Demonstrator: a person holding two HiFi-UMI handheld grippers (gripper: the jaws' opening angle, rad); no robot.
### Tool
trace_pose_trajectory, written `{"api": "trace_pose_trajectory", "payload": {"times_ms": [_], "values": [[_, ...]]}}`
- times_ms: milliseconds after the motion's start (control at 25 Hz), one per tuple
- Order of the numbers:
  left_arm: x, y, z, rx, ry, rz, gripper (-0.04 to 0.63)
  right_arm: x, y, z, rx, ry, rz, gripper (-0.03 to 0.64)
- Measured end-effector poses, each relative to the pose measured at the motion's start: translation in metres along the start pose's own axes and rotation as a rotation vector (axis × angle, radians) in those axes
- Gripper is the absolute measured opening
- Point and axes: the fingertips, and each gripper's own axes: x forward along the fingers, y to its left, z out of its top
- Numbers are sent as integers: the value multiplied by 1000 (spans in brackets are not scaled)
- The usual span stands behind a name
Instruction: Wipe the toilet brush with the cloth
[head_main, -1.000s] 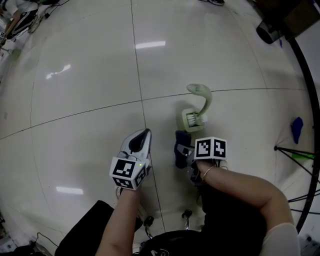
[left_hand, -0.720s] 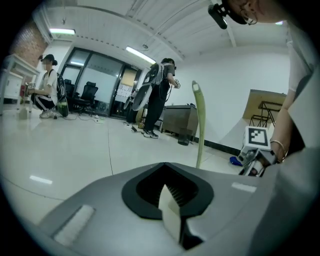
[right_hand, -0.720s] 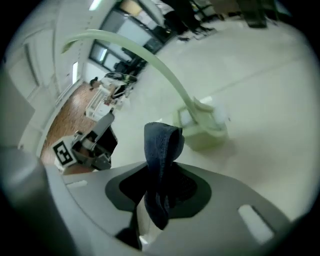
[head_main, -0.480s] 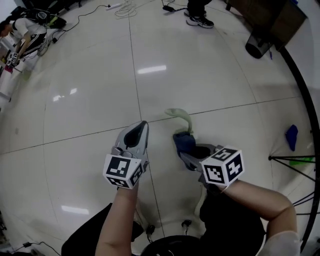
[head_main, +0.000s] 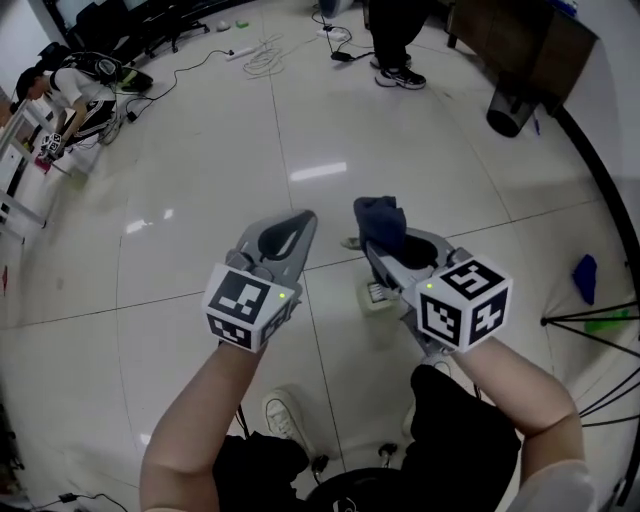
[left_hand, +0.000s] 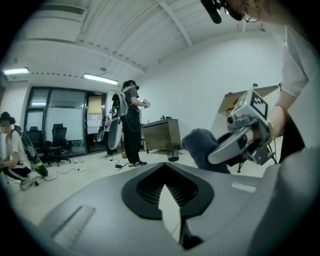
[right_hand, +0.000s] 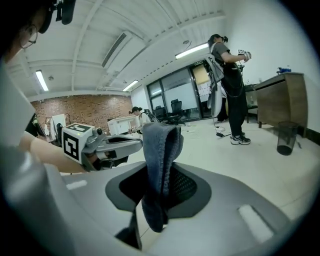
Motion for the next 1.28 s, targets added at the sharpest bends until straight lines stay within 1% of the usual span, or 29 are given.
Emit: {"api": "trace_pose_trajectory", "payload": {"times_ms": [80,160,280,400,560,720,920,1000,1120,1280], "values": [[0,-10,-2,13,32,-40,5,5,-5,-1,-9,14,-12,106],[-1,-21,-11,44,65,-72,5,11,-5,-4,-16,30,0,106],[2,-33,-20,59,50,-87,5,17,0,-8,-31,34,35,106],[13,-42,-26,63,37,-98,5,24,-2,-9,-24,26,47,104],[26,-51,-34,53,72,-180,5,31,-18,-16,2,42,29,104],[28,-54,-44,21,85,-199,5,33,-31,-41,50,91,40,106],[28,-60,-55,29,114,-220,5,29,-57,-78,76,175,31,106],[26,-59,-56,37,111,-221,5,30,-67,-98,98,214,26,106],[27,-54,-55,28,91,-213,5,35,-83,-129,141,268,17,106],[29,-51,-59,38,103,-205,5,42,-100,-171,189,347,6,106]]}}
